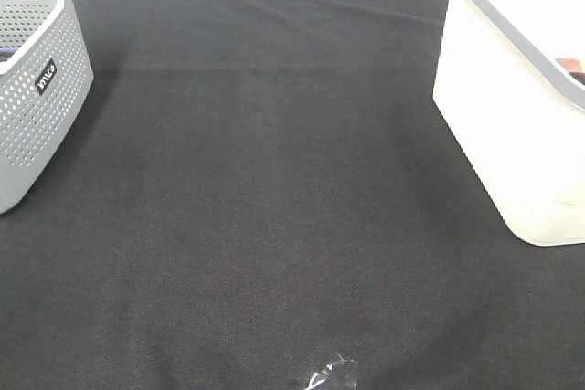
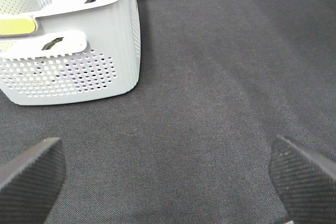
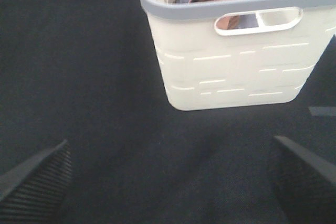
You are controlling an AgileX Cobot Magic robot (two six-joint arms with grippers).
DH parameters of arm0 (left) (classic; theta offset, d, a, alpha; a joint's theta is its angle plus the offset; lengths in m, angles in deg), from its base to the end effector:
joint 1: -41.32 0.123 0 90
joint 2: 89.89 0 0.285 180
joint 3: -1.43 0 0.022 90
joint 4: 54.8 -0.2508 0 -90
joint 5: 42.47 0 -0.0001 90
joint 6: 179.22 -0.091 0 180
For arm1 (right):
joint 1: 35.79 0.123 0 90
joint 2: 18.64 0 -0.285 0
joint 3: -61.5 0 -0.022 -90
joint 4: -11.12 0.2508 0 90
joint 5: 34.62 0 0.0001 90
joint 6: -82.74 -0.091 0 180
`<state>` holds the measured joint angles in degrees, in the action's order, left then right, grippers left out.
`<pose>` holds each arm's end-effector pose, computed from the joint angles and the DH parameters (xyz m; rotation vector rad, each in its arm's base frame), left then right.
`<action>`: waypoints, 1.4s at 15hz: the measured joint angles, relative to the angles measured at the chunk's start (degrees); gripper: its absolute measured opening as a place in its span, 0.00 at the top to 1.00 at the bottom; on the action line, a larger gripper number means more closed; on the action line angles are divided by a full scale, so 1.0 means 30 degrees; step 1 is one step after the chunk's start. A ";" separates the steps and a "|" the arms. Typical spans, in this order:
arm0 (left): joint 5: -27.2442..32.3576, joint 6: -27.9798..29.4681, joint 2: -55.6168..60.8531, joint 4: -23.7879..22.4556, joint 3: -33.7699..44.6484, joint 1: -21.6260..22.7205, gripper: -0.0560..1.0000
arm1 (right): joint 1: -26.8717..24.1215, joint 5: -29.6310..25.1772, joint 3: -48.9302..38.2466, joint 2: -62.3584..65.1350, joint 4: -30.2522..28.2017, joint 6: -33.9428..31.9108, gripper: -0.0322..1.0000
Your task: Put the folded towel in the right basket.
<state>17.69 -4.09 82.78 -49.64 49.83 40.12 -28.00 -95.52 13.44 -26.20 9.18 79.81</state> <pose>-0.0063 -0.0070 0.2792 0.1111 2.0170 -0.0668 -0.0062 -0.0036 0.2796 -0.0844 2.0323 0.0773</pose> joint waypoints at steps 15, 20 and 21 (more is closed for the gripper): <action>0.0000 0.0000 0.0000 0.0038 0.0000 0.0000 0.02 | -0.2292 0.0000 -0.0095 0.0000 0.0802 0.1108 0.03; 0.0000 0.0000 0.0000 0.0038 0.0000 0.0000 0.02 | -0.2330 0.0000 -0.0095 0.0000 0.0802 0.1108 0.03; 0.0000 0.0000 0.0000 0.0038 0.0000 0.0000 0.02 | -0.2330 0.0000 -0.0095 0.0000 0.0802 0.1108 0.03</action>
<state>17.69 -4.09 82.78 -49.53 49.83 40.12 -34.99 -95.52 13.16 -26.20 11.58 83.14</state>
